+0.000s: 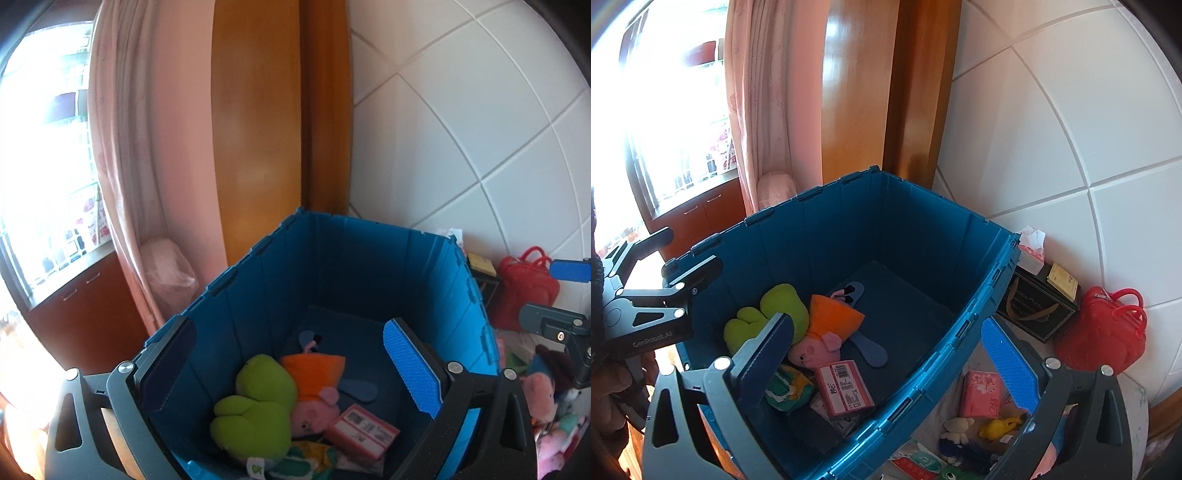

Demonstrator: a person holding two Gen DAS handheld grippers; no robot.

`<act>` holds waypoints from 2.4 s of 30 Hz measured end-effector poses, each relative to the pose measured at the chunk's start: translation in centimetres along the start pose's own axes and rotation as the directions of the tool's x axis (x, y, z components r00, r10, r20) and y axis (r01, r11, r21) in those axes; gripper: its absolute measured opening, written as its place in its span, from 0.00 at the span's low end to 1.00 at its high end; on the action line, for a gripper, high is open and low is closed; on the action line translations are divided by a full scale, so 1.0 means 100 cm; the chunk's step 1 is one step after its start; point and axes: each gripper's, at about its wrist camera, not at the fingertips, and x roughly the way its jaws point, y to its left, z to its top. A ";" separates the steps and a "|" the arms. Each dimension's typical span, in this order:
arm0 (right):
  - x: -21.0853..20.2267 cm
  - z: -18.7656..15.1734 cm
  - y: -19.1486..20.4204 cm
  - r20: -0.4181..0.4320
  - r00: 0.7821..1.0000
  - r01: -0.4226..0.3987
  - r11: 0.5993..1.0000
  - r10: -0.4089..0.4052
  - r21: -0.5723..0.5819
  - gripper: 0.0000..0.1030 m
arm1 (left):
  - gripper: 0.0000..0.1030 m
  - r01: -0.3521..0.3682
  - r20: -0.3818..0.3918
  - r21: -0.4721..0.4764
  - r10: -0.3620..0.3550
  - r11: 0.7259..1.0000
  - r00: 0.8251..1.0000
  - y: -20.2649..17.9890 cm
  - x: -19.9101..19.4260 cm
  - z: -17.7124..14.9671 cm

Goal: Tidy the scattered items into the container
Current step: 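Move both tools back toward the toy pile on the table, then grasp the pink pig plush with the left tool while the right tool grasps the maroon knit hat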

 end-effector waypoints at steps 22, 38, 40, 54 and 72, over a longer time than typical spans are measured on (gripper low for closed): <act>-0.120 -0.155 -0.163 -0.034 0.984 0.177 0.955 -0.174 0.239 1.00 | 0.99 0.237 -0.054 0.232 -0.230 0.944 0.972 -0.212 -0.078 -0.046; -0.205 -0.294 -0.296 -0.154 0.937 0.350 0.853 -0.314 0.387 1.00 | 0.99 0.323 -0.165 0.323 -0.284 0.890 0.945 -0.330 -0.089 -0.109; -0.209 -0.311 -0.311 -0.181 0.931 0.365 0.841 -0.318 0.399 1.00 | 0.99 0.343 -0.186 0.329 -0.296 0.880 0.937 -0.345 -0.085 -0.123; -0.217 -0.388 -0.369 -0.274 0.915 0.396 0.790 -0.296 0.469 1.00 | 0.99 0.429 -0.264 0.361 -0.350 0.828 0.899 -0.437 -0.021 -0.174; -0.064 -0.300 -0.355 -0.195 0.972 0.184 0.943 -0.132 0.276 1.00 | 0.99 0.435 -0.338 0.409 -0.310 0.802 0.889 -0.452 0.050 -0.191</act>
